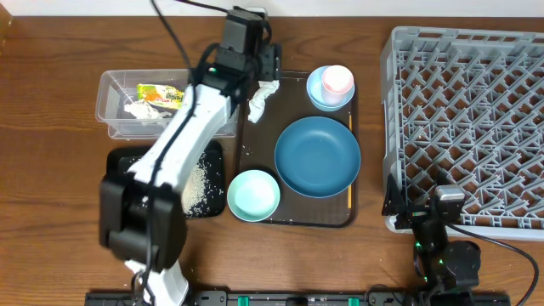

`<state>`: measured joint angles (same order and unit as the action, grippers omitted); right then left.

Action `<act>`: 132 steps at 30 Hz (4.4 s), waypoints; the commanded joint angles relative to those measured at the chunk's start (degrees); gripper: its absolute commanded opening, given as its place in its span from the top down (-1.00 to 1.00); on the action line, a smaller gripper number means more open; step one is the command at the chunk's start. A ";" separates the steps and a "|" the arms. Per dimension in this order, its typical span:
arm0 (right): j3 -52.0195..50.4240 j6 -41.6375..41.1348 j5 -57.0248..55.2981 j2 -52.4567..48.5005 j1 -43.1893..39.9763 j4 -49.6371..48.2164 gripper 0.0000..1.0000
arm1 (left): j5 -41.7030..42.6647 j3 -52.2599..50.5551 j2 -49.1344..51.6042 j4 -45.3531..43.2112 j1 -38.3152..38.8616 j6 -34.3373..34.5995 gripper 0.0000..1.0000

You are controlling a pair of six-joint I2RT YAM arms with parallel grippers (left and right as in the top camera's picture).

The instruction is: Sort waste into correct bins and load items into the dishwasher rack

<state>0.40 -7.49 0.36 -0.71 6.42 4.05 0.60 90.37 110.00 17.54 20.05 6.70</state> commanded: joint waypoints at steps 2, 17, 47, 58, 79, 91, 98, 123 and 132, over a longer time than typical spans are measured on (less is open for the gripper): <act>-0.09 -0.61 -0.11 0.22 0.42 0.26 -0.99 | -1.70 -0.33 5.66 -1.73 -0.09 -7.63 -0.42; -0.09 -0.61 -0.11 0.22 0.42 0.26 -0.99 | -1.73 -0.33 13.55 -3.10 1.92 -18.93 -0.40; -0.09 -0.61 -0.11 0.22 0.42 0.26 -0.98 | -1.95 -0.28 16.85 -0.11 1.84 -18.91 0.28; -0.09 -0.61 -0.11 0.22 0.42 0.26 -0.99 | -1.92 0.09 10.71 -1.66 2.10 -18.86 0.88; -0.09 -0.61 -0.11 0.22 0.42 0.24 -0.99 | -10.54 0.02 -9.11 8.24 -14.16 1.46 0.87; -0.09 -0.61 -0.11 0.22 0.42 0.24 -0.98 | -10.10 -0.15 -7.96 23.12 -21.86 20.68 0.82; -0.09 -0.61 -0.11 0.22 0.42 0.24 -0.99 | -10.08 -0.15 -7.96 23.17 -21.86 22.80 -0.25; -0.09 -0.61 -0.11 0.22 0.42 0.26 -0.98 | 32.68 -0.15 -23.82 31.01 -18.49 12.33 0.21; -0.09 -0.61 -0.11 0.22 0.42 0.26 -0.98 | 23.76 -0.70 -18.69 33.20 -0.94 9.20 0.87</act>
<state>0.40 -7.46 0.36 -0.69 6.42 4.05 29.58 90.30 88.86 50.59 13.69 17.96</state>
